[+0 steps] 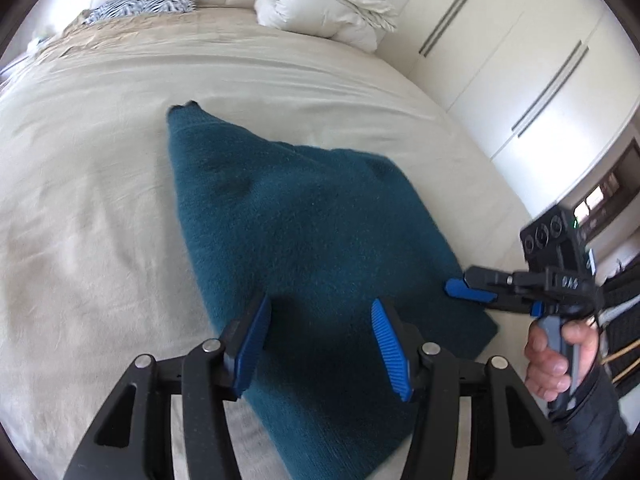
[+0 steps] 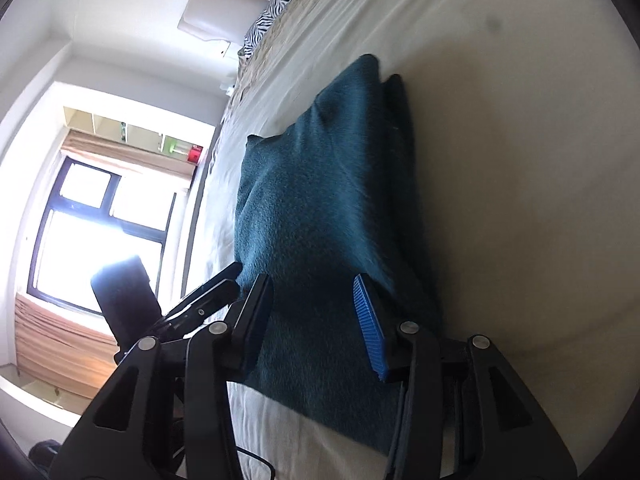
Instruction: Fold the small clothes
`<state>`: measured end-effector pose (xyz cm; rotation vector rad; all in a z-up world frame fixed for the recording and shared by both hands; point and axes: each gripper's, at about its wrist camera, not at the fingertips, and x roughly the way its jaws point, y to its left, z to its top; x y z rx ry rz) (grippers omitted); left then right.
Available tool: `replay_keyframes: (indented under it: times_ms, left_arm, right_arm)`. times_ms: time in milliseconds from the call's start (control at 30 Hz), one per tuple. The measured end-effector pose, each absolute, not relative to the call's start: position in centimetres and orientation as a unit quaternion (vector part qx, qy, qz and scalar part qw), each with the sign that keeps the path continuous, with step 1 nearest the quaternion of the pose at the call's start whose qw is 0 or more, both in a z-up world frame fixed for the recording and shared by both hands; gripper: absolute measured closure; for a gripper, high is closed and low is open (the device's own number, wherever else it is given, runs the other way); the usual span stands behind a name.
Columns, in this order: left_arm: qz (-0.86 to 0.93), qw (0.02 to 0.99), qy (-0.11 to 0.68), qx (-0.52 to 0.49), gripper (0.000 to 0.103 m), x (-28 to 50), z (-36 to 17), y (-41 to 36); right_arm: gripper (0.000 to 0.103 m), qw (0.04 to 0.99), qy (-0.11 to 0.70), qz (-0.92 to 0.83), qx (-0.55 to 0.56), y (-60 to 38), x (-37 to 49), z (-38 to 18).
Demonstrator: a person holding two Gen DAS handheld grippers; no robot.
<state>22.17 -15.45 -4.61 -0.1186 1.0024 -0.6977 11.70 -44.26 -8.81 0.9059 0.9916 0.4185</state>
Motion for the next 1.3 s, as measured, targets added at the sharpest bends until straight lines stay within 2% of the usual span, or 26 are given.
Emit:
replay_keyframes:
  times_ms: [167,433,600,667,700,733,767,1000,1267,1300]
  left_arm:
    - [-0.363,0.806,0.458,-0.094,0.047,18.2,-3.0,-14.2]
    - [-0.36,0.773,0.511,-0.107,0.046,16.1,-8.1,-14.3]
    - [-0.373,0.761,0.515,-0.131,0.045,16.4,-7.2,-11.9]
    - [-0.371,0.771,0.5,-0.132,0.03,16.3,-5.9,-10.5]
    - [-0.364,0.779,0.491,-0.141,0.018,16.6,-5.3,-9.6]
    - [-0.359,0.782,0.485,-0.158,0.012,17.4,-5.2,-8.9]
    - [-0.352,0.78,0.483,-0.183,0.012,18.6,-5.3,-7.9]
    - [-0.329,0.725,0.537,-0.279,0.012,25.4,-9.4,-7.3]
    - [-0.322,0.718,0.564,-0.25,0.012,27.0,-10.9,-10.7]
    - [-0.327,0.718,0.565,-0.241,0.017,26.9,-10.9,-11.3]
  right_arm:
    - [0.06,0.76,0.437,0.213,0.432,-45.1,9.2,-7.7]
    - [0.056,0.755,0.467,0.214,0.407,-41.9,9.6,-8.4]
    - [0.056,0.763,0.456,0.195,0.414,-44.5,7.3,-8.0]
    - [0.053,0.773,0.448,0.184,0.411,-45.7,6.9,-7.2]
    - [0.05,0.779,0.443,0.174,0.408,-46.4,6.8,-6.7]
    - [0.041,0.787,0.438,0.161,0.403,-47.1,6.7,-6.1]
    - [0.035,0.795,0.436,0.148,0.395,-47.6,7.0,-5.7]
    - [0.035,0.787,0.464,0.139,0.382,-48.9,12.3,-5.5]
    - [0.035,0.76,0.52,0.14,0.363,-47.2,17.1,-8.4]
    - [0.035,0.761,0.518,0.143,0.364,-47.1,17.5,-8.4]
